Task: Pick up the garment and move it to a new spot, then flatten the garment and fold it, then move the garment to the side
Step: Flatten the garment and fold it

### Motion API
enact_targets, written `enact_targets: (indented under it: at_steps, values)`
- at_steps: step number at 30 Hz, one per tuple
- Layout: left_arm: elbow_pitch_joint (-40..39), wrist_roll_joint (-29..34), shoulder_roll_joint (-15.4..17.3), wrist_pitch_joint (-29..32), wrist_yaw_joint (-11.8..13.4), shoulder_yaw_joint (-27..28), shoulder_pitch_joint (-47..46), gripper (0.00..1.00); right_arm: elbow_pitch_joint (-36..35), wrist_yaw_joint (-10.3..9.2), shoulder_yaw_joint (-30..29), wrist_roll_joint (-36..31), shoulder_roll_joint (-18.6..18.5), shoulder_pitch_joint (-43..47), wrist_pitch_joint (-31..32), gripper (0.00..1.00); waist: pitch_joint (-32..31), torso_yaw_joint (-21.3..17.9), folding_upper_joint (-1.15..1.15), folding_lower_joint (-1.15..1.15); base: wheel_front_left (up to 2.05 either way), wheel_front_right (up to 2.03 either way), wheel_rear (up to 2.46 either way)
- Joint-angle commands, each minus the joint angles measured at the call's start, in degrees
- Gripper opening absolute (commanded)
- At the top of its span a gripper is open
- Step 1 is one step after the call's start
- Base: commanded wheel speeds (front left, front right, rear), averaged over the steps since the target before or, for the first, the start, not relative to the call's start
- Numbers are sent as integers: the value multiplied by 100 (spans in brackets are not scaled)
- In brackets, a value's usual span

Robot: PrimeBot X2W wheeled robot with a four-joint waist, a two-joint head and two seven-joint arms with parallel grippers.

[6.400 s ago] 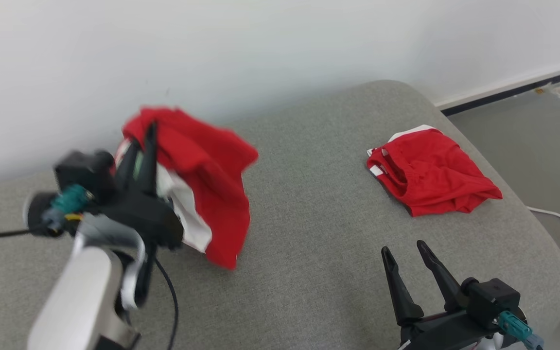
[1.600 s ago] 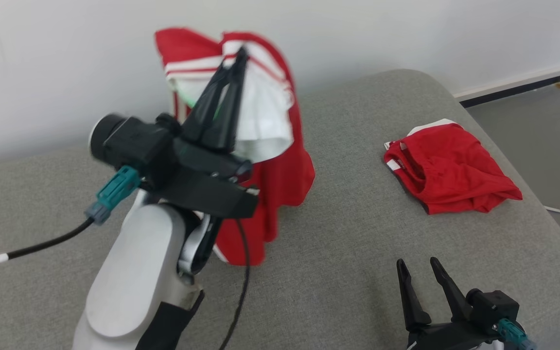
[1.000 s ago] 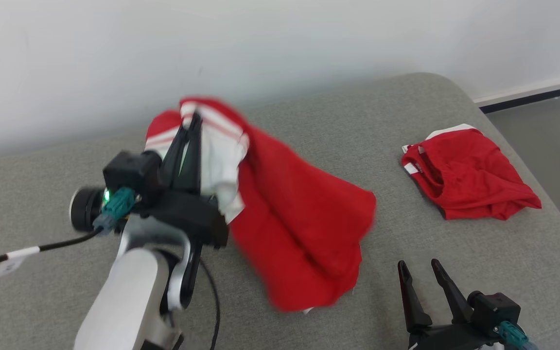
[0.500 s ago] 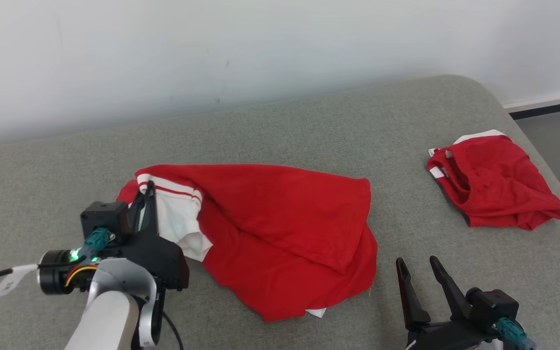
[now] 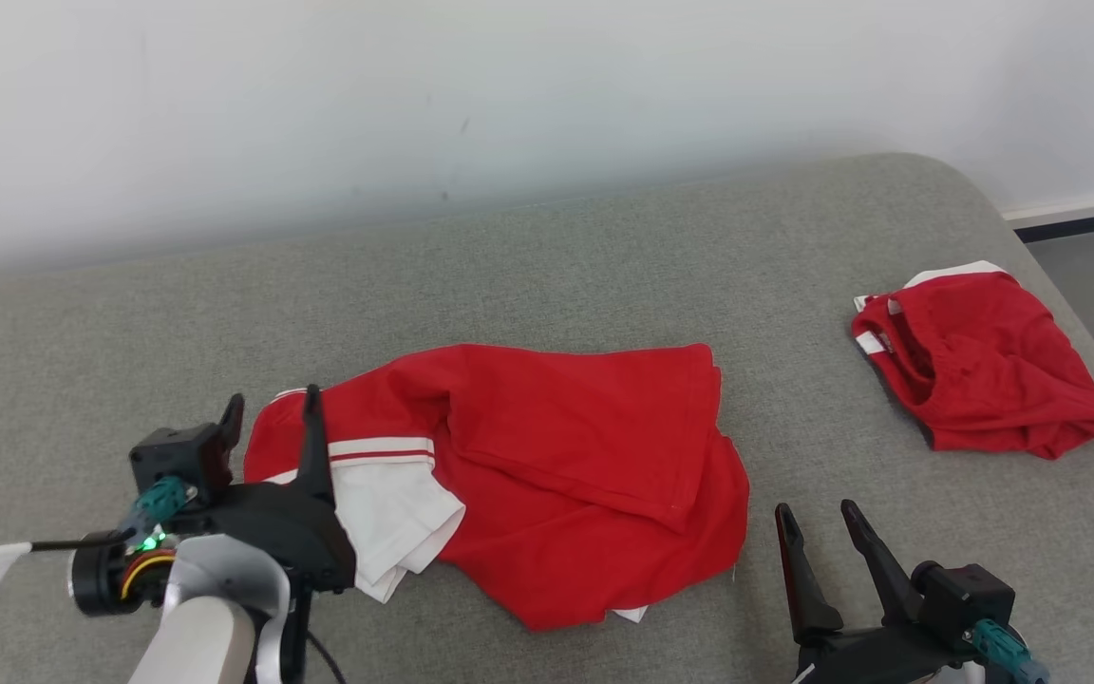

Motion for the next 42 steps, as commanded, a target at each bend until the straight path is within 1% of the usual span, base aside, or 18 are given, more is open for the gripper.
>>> enact_targets:
  at_steps: [1, 5, 7, 9, 13, 14, 19, 20, 24, 29, 31, 32, 33, 34, 35, 37, 42]
  values:
    - [43, -29, 68, -51, 33, 46, 150, 100, -14, -14, -18, -21, 1, 57, 4, 100, 3, 26, 0, 0, 0, 0, 0]
    - [163, -51, 169, -39, 53, 90, 345, 100, -40, -14, -41, -41, 1, 77, 28, 100, 18, 102, 0, 0, 0, 0, 0]
    - [272, -124, 168, 12, 14, 73, 479, 100, -63, -14, -37, -44, 1, 59, 32, 100, 34, 145, 0, 0, 0, 0, 0]
    - [411, -204, 103, 97, -14, 22, 606, 100, -75, -14, -33, -50, 1, 55, 38, 100, 45, 186, 0, 0, 0, 0, 0]
    - [688, -380, -71, 250, -153, -87, 705, 100, -85, -14, -19, -50, -1, 37, 56, 100, 65, 226, 0, 0, 0, 0, 0]
    - [784, -386, -95, 304, -150, -127, 712, 100, -85, -14, -11, -50, 0, 29, 59, 100, 70, 226, 0, 0, 0, 0, 0]
    - [1080, -447, -218, 466, -155, -237, 664, 100, -82, -14, 46, -25, 0, -9, 67, 100, 90, 170, 0, 0, 0, 0, 0]
    - [1237, -456, -232, 535, -141, -269, 636, 100, -68, -14, 50, -15, -1, -5, 64, 100, 104, 124, 0, 0, 0, 0, 0]
    - [1422, -477, -287, 511, -127, -289, 576, 100, -77, -14, 25, -19, -2, -10, 49, 100, 142, 35, 0, 0, 0, 0, 0]
    - [1538, -573, -360, 459, -171, -270, 467, 100, -86, -14, 0, -33, 1, -21, 22, 100, 207, -29, 0, 0, 0, 0, 0]
    - [1569, -575, -381, 453, -246, -313, 432, 100, -89, -14, 1, -31, 0, -26, 10, 100, 232, -40, 0, 0, 0, 0, 0]
    - [1589, -583, -400, 467, -285, -345, 429, 98, -87, -14, 6, -30, 1, -29, 4, 100, 242, -43, 0, 0, 0, 0, 0]
    - [1599, -588, -408, 453, -331, -369, 414, 45, -85, -14, 7, -29, 2, -30, 3, 100, 246, -44, 0, 0, 0, 0, 0]
    - [1616, -589, -410, 433, -372, -397, 396, 25, -83, -14, 4, -28, 1, -27, -1, 100, 250, -43, 0, 0, 0, 0, 0]
    - [1633, -575, -407, 424, -416, -428, 380, 0, -79, -14, -2, -27, 0, -27, -6, 100, 254, -38, 0, 0, 0, 0, 0]
    - [1677, -578, -408, 392, -474, -452, 376, 0, -67, -14, -16, -37, 1, -23, -3, 100, 250, -12, 0, 0, 0, 0, 0]
    - [1629, -638, -279, 233, -315, -294, 526, 0, -77, -14, -54, -80, 0, 13, 31, 100, 199, 103, 0, 0, 0, 0, 0]
